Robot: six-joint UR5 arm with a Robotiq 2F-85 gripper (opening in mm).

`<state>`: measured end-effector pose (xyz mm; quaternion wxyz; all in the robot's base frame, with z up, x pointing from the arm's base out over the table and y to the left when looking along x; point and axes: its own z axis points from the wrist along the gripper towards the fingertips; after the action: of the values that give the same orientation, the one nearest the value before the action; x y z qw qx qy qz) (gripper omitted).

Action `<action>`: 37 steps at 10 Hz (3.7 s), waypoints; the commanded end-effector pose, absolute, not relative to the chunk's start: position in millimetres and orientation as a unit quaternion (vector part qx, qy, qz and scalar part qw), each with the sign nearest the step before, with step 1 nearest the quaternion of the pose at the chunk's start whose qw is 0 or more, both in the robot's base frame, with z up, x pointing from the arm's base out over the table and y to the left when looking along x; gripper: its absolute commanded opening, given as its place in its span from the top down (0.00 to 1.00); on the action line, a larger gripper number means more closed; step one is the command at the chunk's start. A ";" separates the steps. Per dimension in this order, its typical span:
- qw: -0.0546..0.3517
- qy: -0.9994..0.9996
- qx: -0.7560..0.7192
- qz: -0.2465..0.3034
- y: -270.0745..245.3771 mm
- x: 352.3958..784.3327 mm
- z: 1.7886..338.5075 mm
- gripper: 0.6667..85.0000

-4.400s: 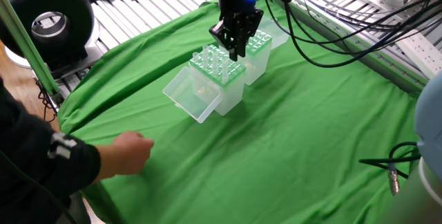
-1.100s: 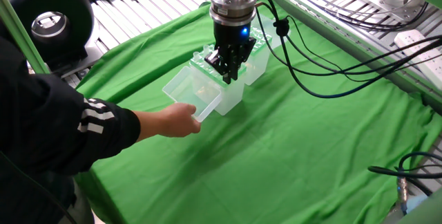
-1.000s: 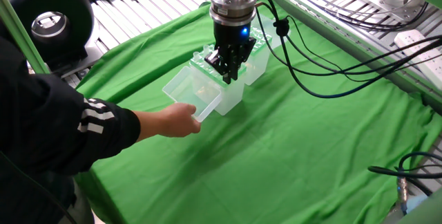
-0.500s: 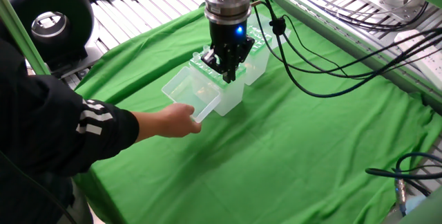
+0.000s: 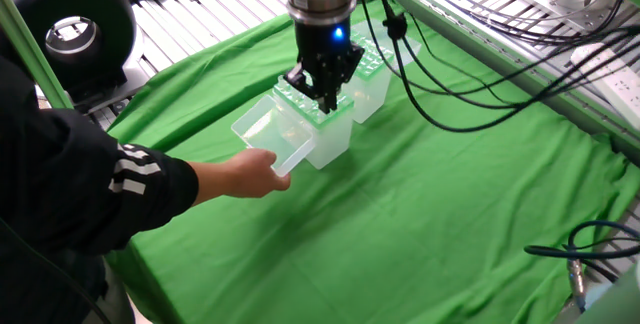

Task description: Insert a large pipette tip into the holder for large pipette tips

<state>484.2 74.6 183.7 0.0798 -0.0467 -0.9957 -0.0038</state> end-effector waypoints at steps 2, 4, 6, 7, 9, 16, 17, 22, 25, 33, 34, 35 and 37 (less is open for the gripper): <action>0.101 -0.994 -0.043 -0.009 80.9 483.8 226.1 1.00; 0.109 -0.993 -0.035 -0.013 77.9 479.6 246.4 1.00; 0.112 -0.993 -0.032 -0.012 74.9 475.7 257.9 1.00; 0.114 -0.993 -0.029 -0.012 73.0 472.8 263.8 1.00; 0.117 -0.993 -0.025 -0.011 69.6 469.2 272.5 1.00; 0.112 -0.994 -0.018 -0.005 63.8 463.9 283.0 1.00; 0.107 -0.994 -0.018 -0.007 65.7 467.5 281.2 1.00; 0.073 -0.997 -0.004 0.006 58.2 485.1 277.9 1.00; 0.059 -0.998 0.012 -0.002 61.7 492.5 276.9 1.00; 0.080 -0.991 0.109 0.020 -17.6 491.5 310.1 1.00; 0.077 -0.990 0.116 0.017 -21.0 490.9 306.4 1.00; 0.086 -0.991 0.102 -0.005 -8.7 484.1 305.9 1.00; 0.097 -0.994 0.054 -0.003 -7.9 478.4 307.0 1.00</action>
<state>484.5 -8.6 305.5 0.0882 0.0845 -0.9925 0.0082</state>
